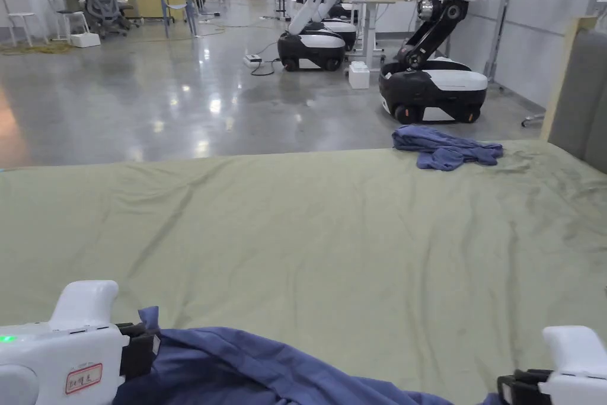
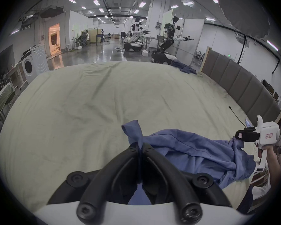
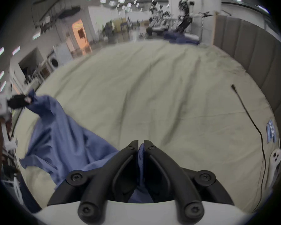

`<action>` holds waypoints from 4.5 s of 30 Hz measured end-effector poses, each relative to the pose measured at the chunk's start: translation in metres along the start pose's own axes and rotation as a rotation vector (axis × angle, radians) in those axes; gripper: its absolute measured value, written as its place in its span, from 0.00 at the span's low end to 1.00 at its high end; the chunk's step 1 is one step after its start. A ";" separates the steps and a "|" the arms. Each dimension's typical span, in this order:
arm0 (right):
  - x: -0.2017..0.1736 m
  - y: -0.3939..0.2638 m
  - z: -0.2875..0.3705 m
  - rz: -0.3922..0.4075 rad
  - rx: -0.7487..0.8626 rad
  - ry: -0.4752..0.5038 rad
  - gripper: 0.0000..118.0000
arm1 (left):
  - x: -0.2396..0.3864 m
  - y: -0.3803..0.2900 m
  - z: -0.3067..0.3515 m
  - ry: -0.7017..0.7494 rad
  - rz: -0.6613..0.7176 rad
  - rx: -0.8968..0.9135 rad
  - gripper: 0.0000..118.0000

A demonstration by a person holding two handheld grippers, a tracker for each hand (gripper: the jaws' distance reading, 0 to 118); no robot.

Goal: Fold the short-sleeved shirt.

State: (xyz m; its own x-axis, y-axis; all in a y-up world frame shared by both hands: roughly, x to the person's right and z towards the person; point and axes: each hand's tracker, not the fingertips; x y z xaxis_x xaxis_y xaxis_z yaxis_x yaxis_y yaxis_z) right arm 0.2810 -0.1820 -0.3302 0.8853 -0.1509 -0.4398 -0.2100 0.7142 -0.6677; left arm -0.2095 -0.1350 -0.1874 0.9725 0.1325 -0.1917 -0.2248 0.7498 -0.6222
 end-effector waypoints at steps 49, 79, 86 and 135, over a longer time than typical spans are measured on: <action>-0.069 0.272 0.177 0.021 0.937 0.167 0.05 | 0.007 0.199 0.207 0.034 0.095 0.960 0.02; -0.020 -0.153 0.109 0.127 -0.072 -0.096 0.05 | -0.037 -0.218 0.147 0.259 -0.004 -0.229 0.02; -0.029 -0.119 0.194 -0.002 0.325 -0.098 1.00 | -0.012 -0.179 0.224 0.262 0.056 0.089 0.98; -0.055 -0.001 0.102 0.013 0.413 -0.041 0.03 | -0.051 0.051 -0.137 0.224 -0.055 -0.288 0.03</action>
State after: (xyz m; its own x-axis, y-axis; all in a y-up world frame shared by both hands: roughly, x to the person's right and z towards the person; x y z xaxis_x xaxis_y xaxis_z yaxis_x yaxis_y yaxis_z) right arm 0.2746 -0.1045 -0.2436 0.9015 -0.1188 -0.4162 -0.0443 0.9312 -0.3617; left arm -0.2787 -0.1925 -0.3133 0.9532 -0.0718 -0.2936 -0.2117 0.5344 -0.8183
